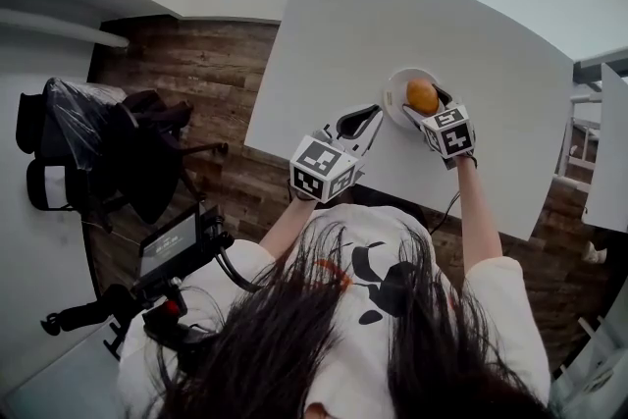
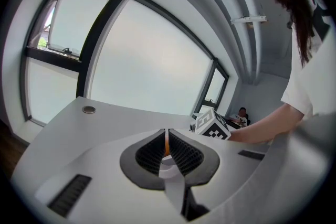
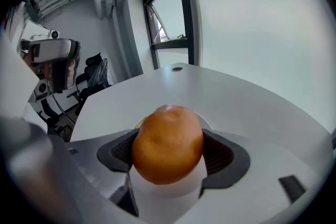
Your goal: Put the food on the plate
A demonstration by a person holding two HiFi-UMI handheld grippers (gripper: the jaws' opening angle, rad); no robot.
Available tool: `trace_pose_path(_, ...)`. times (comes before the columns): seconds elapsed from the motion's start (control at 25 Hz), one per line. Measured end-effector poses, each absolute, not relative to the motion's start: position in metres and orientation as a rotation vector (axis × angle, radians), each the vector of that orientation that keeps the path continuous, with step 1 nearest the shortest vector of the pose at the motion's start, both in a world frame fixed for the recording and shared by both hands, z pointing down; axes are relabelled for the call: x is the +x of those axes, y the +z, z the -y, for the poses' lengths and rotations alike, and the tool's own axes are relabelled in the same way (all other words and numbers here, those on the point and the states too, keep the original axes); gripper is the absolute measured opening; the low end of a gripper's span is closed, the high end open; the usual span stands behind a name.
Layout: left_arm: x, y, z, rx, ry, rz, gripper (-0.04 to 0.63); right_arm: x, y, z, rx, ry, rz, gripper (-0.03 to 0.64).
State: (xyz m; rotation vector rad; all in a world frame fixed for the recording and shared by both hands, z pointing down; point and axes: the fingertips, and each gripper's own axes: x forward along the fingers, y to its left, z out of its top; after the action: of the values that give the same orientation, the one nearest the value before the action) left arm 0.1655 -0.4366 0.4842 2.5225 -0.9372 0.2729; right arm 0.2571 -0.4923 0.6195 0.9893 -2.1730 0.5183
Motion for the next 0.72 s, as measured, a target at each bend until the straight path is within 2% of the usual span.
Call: trace_pose_path(0.72,0.157,0.488,0.437,2.522,0.274,0.952,0.006,0.255,0.635,0.483,0.942,0.516,2.148,0.371)
